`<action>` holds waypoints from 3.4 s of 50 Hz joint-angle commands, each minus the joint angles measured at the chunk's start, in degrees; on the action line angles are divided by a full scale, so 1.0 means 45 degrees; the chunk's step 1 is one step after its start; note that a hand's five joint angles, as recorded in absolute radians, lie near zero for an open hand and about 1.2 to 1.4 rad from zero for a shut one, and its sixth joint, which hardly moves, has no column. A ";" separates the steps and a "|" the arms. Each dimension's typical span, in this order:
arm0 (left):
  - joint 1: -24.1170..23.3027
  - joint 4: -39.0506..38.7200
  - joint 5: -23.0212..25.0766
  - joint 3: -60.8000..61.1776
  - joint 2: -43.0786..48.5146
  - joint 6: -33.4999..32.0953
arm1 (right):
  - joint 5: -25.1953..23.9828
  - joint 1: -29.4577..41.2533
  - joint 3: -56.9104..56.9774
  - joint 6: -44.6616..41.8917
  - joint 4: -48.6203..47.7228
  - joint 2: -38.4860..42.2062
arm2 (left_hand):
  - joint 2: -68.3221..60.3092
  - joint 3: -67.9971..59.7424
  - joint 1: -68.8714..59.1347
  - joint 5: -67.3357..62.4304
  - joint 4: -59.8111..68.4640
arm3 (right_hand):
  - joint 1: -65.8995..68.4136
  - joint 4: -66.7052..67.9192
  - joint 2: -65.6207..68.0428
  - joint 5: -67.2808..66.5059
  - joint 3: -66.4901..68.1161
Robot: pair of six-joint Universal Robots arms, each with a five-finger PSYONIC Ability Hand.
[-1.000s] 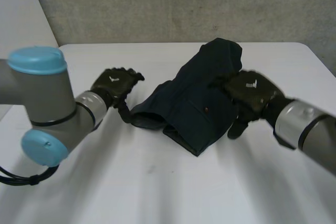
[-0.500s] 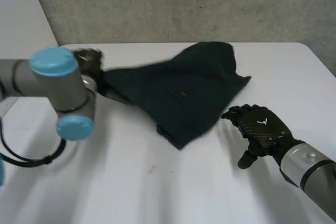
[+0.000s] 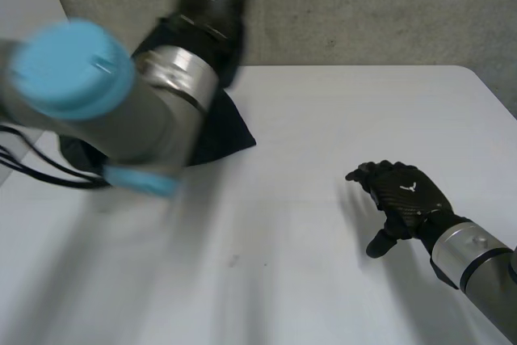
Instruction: Fold the shorts.
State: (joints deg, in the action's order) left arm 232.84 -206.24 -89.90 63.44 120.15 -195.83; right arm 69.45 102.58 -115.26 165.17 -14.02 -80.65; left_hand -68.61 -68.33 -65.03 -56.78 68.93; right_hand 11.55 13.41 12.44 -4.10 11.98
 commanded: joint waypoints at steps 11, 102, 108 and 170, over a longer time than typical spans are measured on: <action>-0.3402 0.0949 0.0993 -0.0114 0.2403 -0.0135 | 0.2712 -0.1076 0.0027 0.1284 -0.0770 -0.0341 | 1.2077 1.2016 1.1282 1.1672 -1.2150 | -0.0344 -0.0758 -0.0542 0.0911 -0.0441; 0.1891 0.0832 -0.0687 0.9163 -0.4357 0.0704 | 0.0699 0.2107 0.4246 0.3198 0.2669 0.2900 | 1.2079 1.2018 1.1283 1.1674 -1.2151 | 0.3338 0.2923 0.3140 -0.2770 0.3241; 0.1871 0.0832 -0.0687 0.9300 -0.4376 0.0704 | 0.1187 0.2341 0.4343 0.3179 0.1692 0.4014 | 1.2079 1.2018 1.1283 1.1674 -1.2151 | 0.3972 0.3558 0.3775 -0.3405 0.3876; 0.0367 0.2199 -0.0824 0.4360 0.1639 0.5878 | 0.1598 0.3513 0.5047 0.0268 0.3331 -0.1317 | 1.1331 1.1270 1.0536 1.0926 -1.1404 | 1.5211 1.4797 1.5014 -1.4644 1.5115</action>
State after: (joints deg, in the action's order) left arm 235.81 -196.81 -93.48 87.32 125.64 -175.34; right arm 76.43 116.68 -92.34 166.30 0.76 -86.53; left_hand -14.92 -15.38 -15.93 -4.53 15.18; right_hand 52.99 68.10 66.99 -54.73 67.00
